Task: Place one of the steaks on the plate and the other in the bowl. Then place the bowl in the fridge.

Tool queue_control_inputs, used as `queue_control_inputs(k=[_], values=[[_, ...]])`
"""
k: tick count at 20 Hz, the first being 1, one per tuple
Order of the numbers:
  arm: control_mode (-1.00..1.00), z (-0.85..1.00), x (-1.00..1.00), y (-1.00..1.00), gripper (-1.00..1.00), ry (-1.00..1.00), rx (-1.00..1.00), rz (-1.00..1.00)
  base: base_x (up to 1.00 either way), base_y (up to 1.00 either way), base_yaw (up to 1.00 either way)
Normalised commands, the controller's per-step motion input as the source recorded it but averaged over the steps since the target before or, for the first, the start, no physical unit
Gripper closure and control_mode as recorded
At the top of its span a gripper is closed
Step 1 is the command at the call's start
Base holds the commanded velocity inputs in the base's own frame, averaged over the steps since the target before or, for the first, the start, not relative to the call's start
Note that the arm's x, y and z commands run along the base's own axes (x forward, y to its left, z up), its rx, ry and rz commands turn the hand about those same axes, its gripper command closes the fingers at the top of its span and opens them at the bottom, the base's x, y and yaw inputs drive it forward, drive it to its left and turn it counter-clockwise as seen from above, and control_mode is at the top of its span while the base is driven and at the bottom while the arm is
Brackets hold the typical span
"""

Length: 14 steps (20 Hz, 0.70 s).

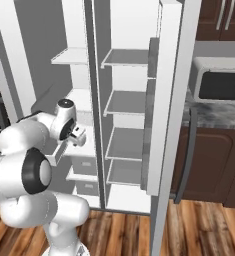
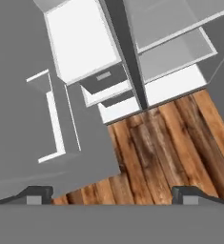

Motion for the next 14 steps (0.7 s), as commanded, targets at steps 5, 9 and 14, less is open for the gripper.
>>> queue_control_inputs(k=[5, 9, 14], values=[[-1.00, -0.02, -0.04, -0.63, -1.00, 0.16, -0.18, 0.18, 0.00, 0.00, 0.00], [-1.00, -0.30, 0.04, -0.83, -1.00, 0.07, 0.00, 0.13, 0.00, 0.00, 0.00], [-1.00, -0.11, -0.28, -0.38, -1.00, -0.22, -0.19, 0.26, 0.00, 0.00, 0.00]])
